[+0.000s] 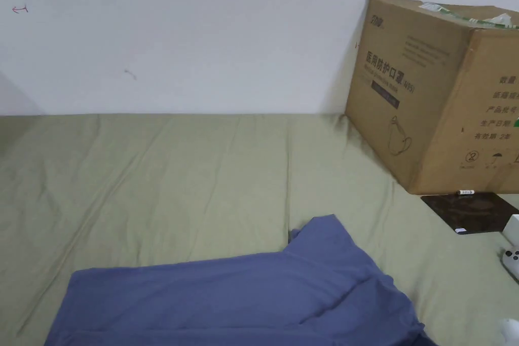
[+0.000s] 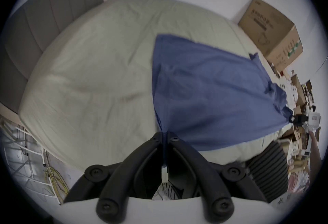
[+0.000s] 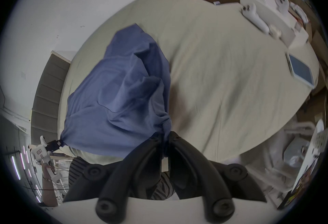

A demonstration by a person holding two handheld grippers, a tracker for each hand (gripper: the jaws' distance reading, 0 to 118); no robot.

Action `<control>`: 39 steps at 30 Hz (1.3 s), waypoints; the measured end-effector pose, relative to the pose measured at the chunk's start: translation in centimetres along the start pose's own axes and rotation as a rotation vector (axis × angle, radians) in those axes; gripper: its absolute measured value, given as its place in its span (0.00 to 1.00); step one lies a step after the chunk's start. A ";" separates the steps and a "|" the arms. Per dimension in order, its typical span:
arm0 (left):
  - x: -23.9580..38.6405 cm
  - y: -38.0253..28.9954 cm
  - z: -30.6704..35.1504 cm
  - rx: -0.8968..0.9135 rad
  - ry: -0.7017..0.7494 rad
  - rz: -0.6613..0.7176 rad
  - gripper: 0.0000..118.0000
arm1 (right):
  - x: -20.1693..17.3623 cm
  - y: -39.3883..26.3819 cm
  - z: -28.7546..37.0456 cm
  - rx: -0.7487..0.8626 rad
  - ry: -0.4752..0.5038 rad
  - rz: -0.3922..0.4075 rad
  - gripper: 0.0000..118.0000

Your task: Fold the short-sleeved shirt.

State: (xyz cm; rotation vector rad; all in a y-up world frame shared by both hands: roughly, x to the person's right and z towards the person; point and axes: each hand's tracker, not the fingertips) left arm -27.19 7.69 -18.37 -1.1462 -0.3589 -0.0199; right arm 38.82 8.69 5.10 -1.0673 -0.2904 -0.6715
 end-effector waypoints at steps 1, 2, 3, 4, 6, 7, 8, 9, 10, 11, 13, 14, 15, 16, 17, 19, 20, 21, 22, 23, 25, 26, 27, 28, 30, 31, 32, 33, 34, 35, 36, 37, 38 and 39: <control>-0.1 -0.4 -0.6 -0.019 -0.011 -0.007 0.02 | 0.3 -0.4 -0.6 -0.007 -0.001 -0.021 0.05; -0.3 -0.6 -0.8 -0.011 -0.006 -0.007 0.02 | 0.4 -0.5 -1.0 -0.009 0.010 -0.032 0.05; -0.2 -0.6 -0.7 -0.007 -0.008 -0.010 0.03 | 0.4 -0.5 -1.3 -0.011 0.011 -0.036 0.05; -0.4 -0.5 -0.7 -0.008 -0.019 -0.004 0.04 | 0.6 -0.5 -1.6 -0.009 -0.004 -0.040 0.05; -0.7 -0.2 -0.2 -0.007 -0.031 0.024 0.26 | 0.2 -0.2 -1.1 0.002 -0.010 -0.041 0.05; -0.5 0.2 0.7 -0.001 -0.016 0.033 0.52 | 0.0 -0.1 -0.8 0.007 -0.005 -0.041 0.09; -0.6 0.4 1.2 0.005 -0.014 0.038 0.78 | -0.1 0.1 -0.2 0.021 0.040 -0.049 0.37; -0.7 0.6 1.6 0.008 -0.014 0.046 0.95 | -0.3 0.3 0.1 0.025 0.075 -0.059 0.68; -0.7 0.8 2.3 0.020 -0.023 0.058 0.97 | -0.9 0.6 0.5 0.004 0.079 -0.068 0.90; -1.6 1.0 2.4 0.074 -0.042 0.066 0.94 | -1.5 0.5 1.1 0.014 0.081 -0.067 0.94; -1.1 1.9 4.0 0.120 -0.082 0.087 0.94 | -3.0 0.8 2.4 0.065 0.140 -0.062 0.94; -0.5 2.3 5.1 0.165 -0.102 0.087 0.94 | -4.5 1.0 3.4 0.089 0.156 -0.047 0.94; 0.8 2.3 7.0 0.225 -0.128 0.085 0.94 | -5.9 1.0 4.3 0.138 0.167 -0.021 0.94; 1.6 2.8 8.1 0.286 -0.148 0.084 0.94 | -7.4 0.7 5.4 0.205 0.183 0.024 0.94; 2.6 3.4 9.2 0.361 -0.165 0.077 0.94 | -9.2 0.8 6.4 0.274 0.202 0.074 0.94; 6.1 3.9 11.9 0.517 -0.203 0.059 0.95 | -12.8 0.6 8.0 0.430 0.228 0.179 0.94; 7.3 4.3 12.8 0.596 -0.210 0.034 0.95 | -14.5 0.3 8.8 0.534 0.229 0.224 0.93; 8.4 4.5 13.5 0.670 -0.198 0.002 0.95 | -16.0 -0.1 9.4 0.636 0.228 0.271 0.93; 9.7 4.7 14.2 0.749 -0.164 -0.036 0.94 | -17.4 -0.6 10.1 0.769 0.227 0.313 0.93; 9.1 5.4 13.7 0.821 -0.127 -0.059 0.94 | -18.8 -1.2 10.4 0.878 0.220 0.353 0.92; 10.7 5.3 14.5 0.928 -0.117 -0.090 0.89 | -20.8 -1.3 10.8 0.940 0.260 0.382 0.84; 11.4 5.3 14.9 0.958 -0.112 -0.103 0.80 | -21.6 -1.3 10.9 0.945 0.286 0.393 0.68; 12.3 5.2 15.2 0.977 -0.122 -0.113 0.64 | -22.3 -1.3 10.8 0.954 0.289 0.391 0.36; 13.0 5.2 15.4 0.982 -0.108 -0.124 0.29 | -23.0 -1.3 10.5 0.951 0.269 0.383 0.00; 13.9 4.9 15.4 0.991 -0.055 -0.147 0.00 | -23.2 -1.1 10.1 0.934 0.299 0.373 0.00; 14.1 4.9 15.4 0.984 -0.072 -0.144 0.00 | -23.2 -0.9 9.7 0.905 0.346 0.376 0.00; 13.8 4.9 15.4 0.981 -0.106 -0.147 0.00 | -23.5 -0.9 9.6 0.923 0.316 0.369 0.00; 13.7 4.8 15.3 0.980 -0.115 -0.141 0.00 | -23.4 -1.3 9.5 0.961 0.281 0.352 0.00; 13.7 5.0 15.2 0.967 -0.113 -0.133 0.00 | -23.2 -1.3 9.4 0.977 0.278 0.352 0.00; 13.4 5.3 15.0 0.954 -0.114 -0.125 0.00 | -23.0 -1.2 9.4 0.976 0.287 0.354 0.00; 13.0 5.6 14.9 0.943 -0.113 -0.120 0.00 | -23.0 -1.1 9.5 0.978 0.290 0.351 0.00; 12.5 6.1 14.8 0.930 -0.107 -0.119 0.00 | -22.9 -0.8 9.3 0.974 0.290 0.350 0.00; 11.8 7.1 14.7 0.900 -0.103 -0.115 0.00 | -22.7 -0.5 9.1 0.965 0.289 0.351 0.00; 11.2 8.7 14.5 0.839 -0.110 -0.113 0.00 | -22.7 -0.2 8.9 0.952 0.286 0.356 0.00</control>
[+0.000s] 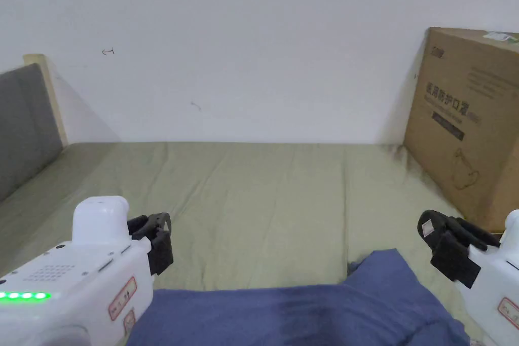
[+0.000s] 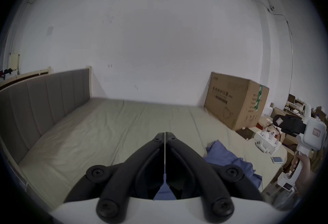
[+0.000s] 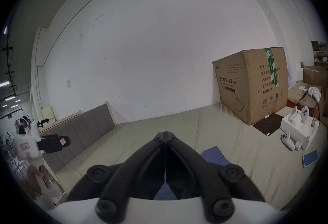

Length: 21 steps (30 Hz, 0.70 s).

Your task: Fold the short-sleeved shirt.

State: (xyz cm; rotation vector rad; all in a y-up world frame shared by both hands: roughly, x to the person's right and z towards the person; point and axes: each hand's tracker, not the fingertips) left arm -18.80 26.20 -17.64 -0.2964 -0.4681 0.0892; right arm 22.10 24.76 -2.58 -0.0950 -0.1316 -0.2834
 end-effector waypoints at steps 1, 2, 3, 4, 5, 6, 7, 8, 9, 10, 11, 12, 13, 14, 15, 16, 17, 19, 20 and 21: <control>-1.5 0.8 -1.9 -0.119 -0.034 0.035 0.00 | 0.1 0.0 -0.3 -0.022 -0.001 0.004 0.00; -2.9 1.4 -4.1 -0.237 -0.052 0.075 0.00 | 0.3 -0.3 -0.7 -0.038 -0.005 0.010 0.00; -4.6 1.8 -6.6 -0.372 -0.044 0.102 0.00 | 0.5 -0.5 -1.1 -0.057 -0.004 0.013 0.00; -6.5 1.9 -9.5 -0.535 -0.025 0.115 0.00 | 0.7 -0.8 -1.5 -0.076 0.002 0.014 0.00; -8.2 1.4 -12.1 -0.656 -0.017 0.134 0.00 | 0.9 -1.2 -2.0 -0.096 0.005 0.016 0.00; -9.5 0.3 -14.0 -0.727 -0.011 0.142 0.00 | 1.0 -1.6 -2.4 -0.111 0.004 0.022 0.00; -10.8 -0.6 -15.8 -0.758 0.007 0.125 0.01 | 1.1 -2.0 -2.9 -0.122 0.004 0.031 0.00; -10.6 -1.1 -16.6 -0.758 0.019 0.105 0.05 | 1.2 -2.4 -3.2 -0.132 0.002 0.041 0.00; -11.3 -1.9 -17.8 -0.757 0.028 0.078 0.23 | 1.2 -2.7 -3.5 -0.140 -0.002 0.049 0.00; -12.2 -2.8 -19.1 -0.759 0.040 0.062 0.67 | 1.3 -3.1 -4.0 -0.154 -0.010 0.056 0.00; -12.9 -3.6 -20.4 -0.776 0.073 0.043 0.92 | 1.5 -3.5 -4.4 -0.166 -0.017 0.060 0.00; -13.4 -4.9 -21.3 -0.806 0.085 0.024 0.92 | 1.8 -3.9 -4.9 -0.180 -0.022 0.059 0.00; -14.1 -6.2 -22.5 -0.831 0.076 0.030 0.96 | 2.0 -4.3 -5.2 -0.200 -0.026 0.057 0.00; -14.8 -7.2 -23.6 -0.828 0.072 0.035 0.98 | 2.3 -4.7 -5.7 -0.221 -0.032 0.057 0.00; -15.2 -8.0 -24.6 -0.842 0.066 0.043 0.96 | 2.5 -5.1 -6.1 -0.239 -0.039 0.057 0.00; -15.5 -8.9 -25.5 -0.867 0.078 0.044 0.95 | 2.7 -5.5 -6.5 -0.255 -0.048 0.058 0.00; -15.8 -9.9 -26.4 -0.869 0.087 0.042 0.95 | 2.7 -5.7 -6.5 -0.263 -0.054 0.056 0.00; -16.5 -11.4 -27.9 -0.867 0.115 0.041 0.95 | 2.9 -6.2 -7.0 -0.279 -0.062 0.049 0.00; -16.6 -11.9 -28.3 -0.866 0.129 0.053 0.95 | 3.1 -6.5 -7.2 -0.287 -0.067 0.044 0.00; -17.1 -12.8 -28.9 -0.867 0.121 0.073 0.95 | 3.2 -6.6 -7.1 -0.295 -0.073 0.040 0.00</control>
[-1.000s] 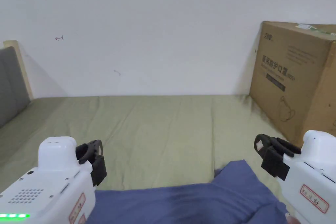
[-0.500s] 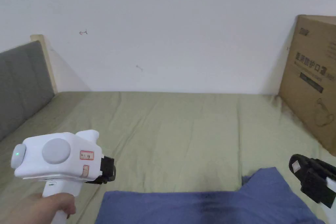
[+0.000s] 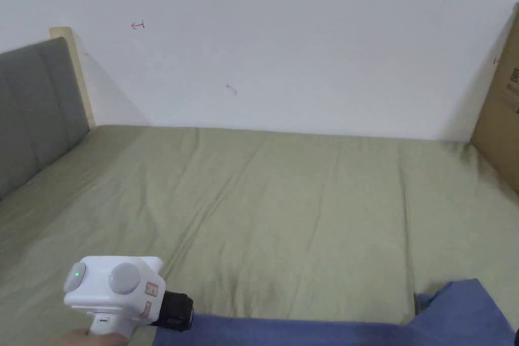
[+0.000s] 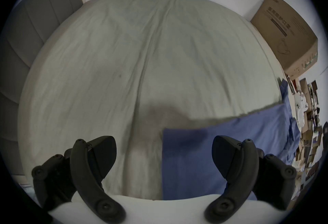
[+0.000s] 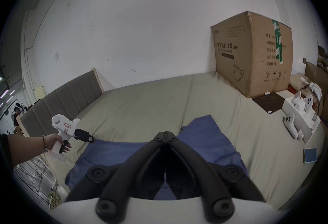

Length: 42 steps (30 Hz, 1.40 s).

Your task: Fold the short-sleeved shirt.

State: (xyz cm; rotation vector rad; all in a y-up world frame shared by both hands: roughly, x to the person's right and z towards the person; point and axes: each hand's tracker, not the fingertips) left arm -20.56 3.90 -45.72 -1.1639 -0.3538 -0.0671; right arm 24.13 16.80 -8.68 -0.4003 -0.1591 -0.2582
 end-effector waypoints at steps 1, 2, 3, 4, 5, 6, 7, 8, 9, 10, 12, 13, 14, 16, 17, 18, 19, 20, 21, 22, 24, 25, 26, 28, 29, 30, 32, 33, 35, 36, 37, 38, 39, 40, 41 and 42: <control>-0.3 -0.2 -1.0 -0.011 -0.034 0.013 0.95 | 0.0 -0.2 -0.2 -0.007 -0.005 -0.002 0.00; -0.5 -0.7 -2.2 -0.039 -0.057 0.011 0.95 | 0.1 -0.3 -0.4 -0.014 -0.009 -0.004 0.00; -0.2 -1.2 -2.7 -0.050 -0.024 -0.033 0.96 | 0.1 -0.4 -0.5 -0.020 -0.012 -0.005 0.00; 0.4 -1.9 -2.7 -0.008 0.008 -0.128 0.98 | 1.1 -0.7 -0.7 -0.026 -0.014 -0.007 0.00; 1.0 -2.2 -2.5 0.006 0.011 -0.169 0.99 | 1.2 -0.8 -0.8 -0.032 -0.018 -0.010 0.00; 1.6 -2.2 -2.5 -0.003 0.044 -0.164 0.99 | 1.2 -0.8 -0.9 -0.037 -0.018 -0.015 0.00; 2.1 -2.2 -2.0 0.002 0.058 -0.146 0.95 | 1.3 -0.8 -0.8 -0.039 -0.017 -0.022 0.00; 2.8 -2.4 -1.2 0.028 0.080 -0.169 0.88 | 1.4 -1.0 -0.6 -0.037 -0.001 -0.039 0.00; 3.4 -2.8 -0.4 0.060 0.092 -0.209 0.76 | 1.6 -1.1 -0.5 -0.030 0.046 -0.076 0.00; 4.2 -3.3 0.7 0.098 0.107 -0.253 0.44 | 1.9 -1.3 -0.2 -0.026 0.096 -0.119 0.00; 5.7 -3.9 2.5 0.142 0.069 -0.310 0.02 | 2.2 -1.6 0.4 -0.021 0.128 -0.179 0.00; 6.4 -4.5 3.2 0.132 0.067 -0.313 0.02 | 2.4 -1.7 0.5 -0.020 0.136 -0.203 0.00; 6.9 -4.7 3.8 0.136 0.048 -0.319 0.02 | 2.7 -1.7 0.5 -0.024 0.139 -0.218 0.00; 7.5 -5.3 5.7 0.157 -0.008 -0.338 0.02 | 4.4 -1.0 0.0 -0.045 0.141 -0.250 0.00; 7.8 -5.6 6.7 0.191 0.008 -0.356 0.02 | 5.3 -0.2 -0.6 -0.053 0.137 -0.256 0.00; 7.9 -5.6 7.6 0.207 0.014 -0.366 0.02 | 6.0 0.6 -1.3 -0.058 0.129 -0.256 0.00; 7.7 -5.4 8.4 0.211 0.008 -0.364 0.02 | 6.8 1.5 -2.1 -0.072 0.112 -0.248 0.00; 7.6 -5.4 9.4 0.230 0.001 -0.358 0.02 | 7.8 2.5 -3.3 -0.092 0.088 -0.233 0.00; 7.4 -5.5 10.2 0.252 -0.002 -0.343 0.02 | 8.6 3.4 -4.7 -0.127 0.059 -0.208 0.00; 7.0 -5.3 10.9 0.270 -0.003 -0.322 0.02 | 9.3 4.4 -6.4 -0.164 0.037 -0.182 0.00; 6.1 -5.0 11.7 0.280 -0.031 -0.259 0.02 | 10.8 5.8 -10.2 -0.274 0.030 -0.174 0.00; 5.6 -5.0 12.0 0.287 -0.050 -0.226 0.02 | 11.8 6.3 -12.2 -0.315 0.032 -0.202 0.00; 5.3 -5.0 12.1 0.293 -0.061 -0.199 0.02 | 12.3 6.6 -14.1 -0.350 -0.016 -0.207 0.00; 5.2 -5.0 12.3 0.286 -0.068 -0.182 0.02 | 13.2 7.1 -17.7 -0.418 -0.104 -0.185 0.21; 5.2 -5.1 12.1 0.280 -0.069 -0.180 0.02 | 13.7 7.0 -19.6 -0.473 -0.115 -0.181 0.51; 5.2 -5.2 11.9 0.274 -0.068 -0.177 0.02 | 14.2 6.7 -21.5 -0.569 -0.136 -0.177 0.83; 4.9 -5.2 11.0 0.254 -0.068 -0.171 0.02 | 15.0 5.6 -24.6 -0.693 -0.203 -0.129 1.00; 4.9 -5.3 10.8 0.246 -0.067 -0.172 0.02 | 15.4 5.1 -25.6 -0.726 -0.221 -0.115 1.00; 5.0 -5.4 10.5 0.231 -0.060 -0.179 0.02 | 16.2 3.9 -27.3 -0.770 -0.251 -0.078 0.99; 5.0 -5.4 10.2 0.222 -0.054 -0.182 0.02 | 16.5 3.2 -27.7 -0.773 -0.269 -0.067 0.99; 5.0 -5.5 9.9 0.213 -0.049 -0.185 0.02 | 16.9 2.9 -28.2 -0.773 -0.272 -0.069 0.95; 4.9 -5.5 9.5 0.204 -0.045 -0.186 0.02 | 17.2 2.6 -28.6 -0.774 -0.271 -0.076 0.89; 4.7 -5.6 8.9 0.196 -0.043 -0.185 0.02 | 17.6 2.4 -28.8 -0.782 -0.259 -0.102 0.81; 4.6 -5.6 8.6 0.188 -0.042 -0.184 0.02 | 17.7 1.6 -28.7 -0.791 -0.234 -0.137 0.78; 4.6 -5.7 8.3 0.181 -0.041 -0.185 0.02 | 17.0 1.4 -28.1 -0.785 -0.254 -0.110 0.76; 4.6 -5.7 8.1 0.175 -0.038 -0.185 0.02 | 16.4 1.6 -27.7 -0.751 -0.257 -0.063 0.71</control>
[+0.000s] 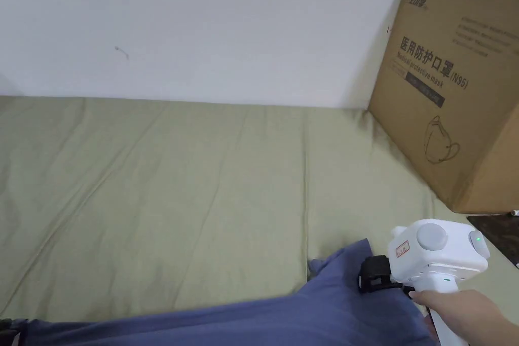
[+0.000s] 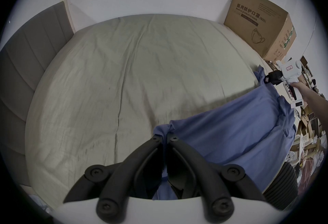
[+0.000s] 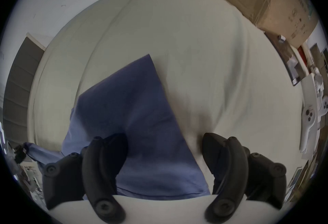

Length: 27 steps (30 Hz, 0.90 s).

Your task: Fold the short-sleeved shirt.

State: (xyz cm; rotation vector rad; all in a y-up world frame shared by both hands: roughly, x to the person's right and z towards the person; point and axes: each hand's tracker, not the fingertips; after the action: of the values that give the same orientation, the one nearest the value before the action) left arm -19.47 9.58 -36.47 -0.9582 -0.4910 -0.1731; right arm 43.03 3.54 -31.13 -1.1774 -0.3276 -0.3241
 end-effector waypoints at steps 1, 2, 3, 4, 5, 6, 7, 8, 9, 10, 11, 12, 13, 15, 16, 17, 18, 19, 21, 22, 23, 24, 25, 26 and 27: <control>-0.6 0.0 -0.7 -0.006 0.003 -0.002 0.02 | -0.8 -0.8 0.9 0.006 -0.001 0.027 0.55; -0.6 -0.1 -0.9 -0.008 0.004 -0.004 0.02 | -1.7 -1.8 1.9 0.010 -0.020 0.070 0.35; -0.6 -0.2 -1.0 -0.010 0.005 -0.004 0.02 | -2.2 -2.3 2.5 0.029 -0.022 0.106 0.04; -0.5 -0.2 -0.8 -0.010 0.003 0.000 0.02 | -2.7 -2.9 3.2 0.044 0.004 0.132 0.00; -0.2 -0.3 -0.4 -0.006 -0.002 0.007 0.02 | -3.6 -3.5 4.0 0.066 0.047 0.113 0.00; -0.1 -0.5 -0.4 0.000 0.002 0.013 0.02 | -2.8 -3.2 3.9 0.111 0.039 0.104 0.00; 0.0 -0.7 -0.3 0.003 0.012 0.022 0.02 | -3.1 -3.6 4.8 0.134 0.054 0.103 0.00; 0.0 -0.7 -0.2 0.008 0.016 0.031 0.02 | -3.3 -3.8 5.7 0.155 0.065 0.105 0.00; -0.7 -0.7 -0.4 0.016 0.018 0.040 0.02 | -3.3 -4.0 6.7 0.182 0.063 0.106 0.00; -0.9 -0.6 -0.2 0.031 0.023 0.050 0.02 | -2.1 -3.7 6.7 0.214 0.067 0.097 0.00; -1.0 -0.2 0.2 0.049 0.028 0.057 0.02 | -1.7 -3.6 7.7 0.243 0.078 0.077 0.00; -1.2 0.1 0.4 0.068 0.032 0.068 0.02 | -1.4 -3.4 8.6 0.267 0.088 0.064 0.00; -0.9 0.8 1.2 0.092 0.035 0.082 0.02 | -1.2 -3.3 10.0 0.292 0.093 0.046 0.00; -1.0 1.9 1.9 0.131 0.046 0.095 0.02 | -0.7 -3.0 12.2 0.346 0.097 0.022 0.00; -0.9 2.5 2.2 0.153 0.057 0.087 0.02 | -0.5 -2.7 13.1 0.356 0.110 0.008 0.00; -0.7 2.9 2.5 0.186 0.071 0.068 0.02 | -0.8 -3.1 14.4 0.385 0.123 -0.001 0.00; -0.6 3.3 2.9 0.202 0.077 0.057 0.02 | -1.3 -3.7 15.7 0.397 0.118 -0.001 0.00; -0.5 3.6 3.2 0.213 0.078 0.061 0.02 | -1.4 -4.0 16.5 0.426 0.109 -0.004 0.00; -0.1 3.8 4.2 0.246 0.070 0.085 0.02 | -1.5 -4.9 17.7 0.465 0.108 -0.014 0.00; -0.1 3.9 4.5 0.247 0.064 0.094 0.02 | -0.9 -4.9 17.7 0.471 0.118 -0.032 0.00; -0.1 4.0 4.8 0.241 0.055 0.096 0.02 | -0.7 -5.6 18.1 0.463 0.137 -0.051 0.00; 0.0 3.8 5.0 0.231 0.041 0.094 0.02 | -0.5 -6.5 18.3 0.455 0.149 -0.058 0.00; 0.2 3.4 5.1 0.220 0.026 0.078 0.02 | -0.4 -7.6 18.5 0.449 0.154 -0.057 0.00; 0.3 3.0 5.4 0.214 0.018 0.059 0.02 | 0.1 -8.6 18.5 0.444 0.152 -0.050 0.00; 0.3 2.5 5.6 0.205 0.019 0.036 0.02 | 0.3 -9.9 18.6 0.439 0.145 -0.040 0.00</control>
State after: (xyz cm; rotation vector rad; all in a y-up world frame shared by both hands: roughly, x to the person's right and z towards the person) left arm -20.12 15.60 -35.57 -0.7639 -0.4638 -0.0971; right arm 37.68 17.41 -16.19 -0.7133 -0.2776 -0.3500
